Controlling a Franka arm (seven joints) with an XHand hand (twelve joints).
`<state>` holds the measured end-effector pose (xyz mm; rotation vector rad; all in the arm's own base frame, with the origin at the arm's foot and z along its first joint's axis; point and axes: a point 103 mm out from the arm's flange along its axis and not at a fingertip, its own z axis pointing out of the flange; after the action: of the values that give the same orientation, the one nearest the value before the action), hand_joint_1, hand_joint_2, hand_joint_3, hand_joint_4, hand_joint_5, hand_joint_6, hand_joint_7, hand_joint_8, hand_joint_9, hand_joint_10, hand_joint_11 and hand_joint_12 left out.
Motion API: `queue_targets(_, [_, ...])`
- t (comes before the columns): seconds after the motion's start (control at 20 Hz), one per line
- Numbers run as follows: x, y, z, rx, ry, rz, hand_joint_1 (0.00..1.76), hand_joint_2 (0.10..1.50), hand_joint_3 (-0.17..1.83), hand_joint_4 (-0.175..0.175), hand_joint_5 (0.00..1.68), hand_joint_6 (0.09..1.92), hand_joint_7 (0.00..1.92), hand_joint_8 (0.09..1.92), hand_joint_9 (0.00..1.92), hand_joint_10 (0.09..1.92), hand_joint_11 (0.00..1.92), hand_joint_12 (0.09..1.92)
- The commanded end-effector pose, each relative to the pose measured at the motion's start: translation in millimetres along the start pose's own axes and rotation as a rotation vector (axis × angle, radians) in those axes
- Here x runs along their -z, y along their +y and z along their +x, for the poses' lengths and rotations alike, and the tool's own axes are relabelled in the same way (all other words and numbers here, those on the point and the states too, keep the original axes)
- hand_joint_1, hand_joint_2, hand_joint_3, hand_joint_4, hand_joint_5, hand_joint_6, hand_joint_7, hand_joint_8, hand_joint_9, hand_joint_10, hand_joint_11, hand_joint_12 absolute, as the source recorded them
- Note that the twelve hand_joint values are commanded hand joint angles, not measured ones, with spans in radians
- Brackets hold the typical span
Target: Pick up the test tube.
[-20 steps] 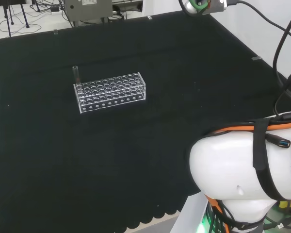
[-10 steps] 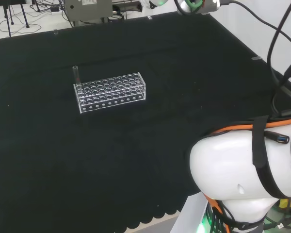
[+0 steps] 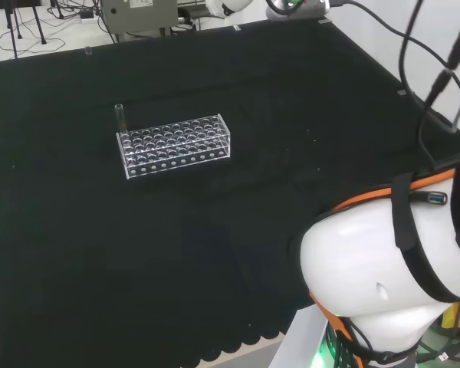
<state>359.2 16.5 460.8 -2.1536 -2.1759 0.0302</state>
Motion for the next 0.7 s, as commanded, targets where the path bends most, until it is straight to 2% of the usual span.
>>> queue_targets(0.05, [-11,46,14,0.098,0.018,0.041,0.82,0.71,0.64,-0.13,0.28,0.1,0.12,0.95,0.18,1.02,0.04,1.56])
queue_targets(0.4, [-24,72,20,0.13,0.023,0.088,0.82,0.71,0.65,-0.137,0.3,0.1,0.16,0.96,0.21,1.02,0.05,1.56])
queue_targets(0.7, [-39,100,31,0.178,0.014,0.133,0.83,0.71,0.65,-0.146,0.34,0.12,0.22,0.96,0.25,1.01,0.08,1.55])
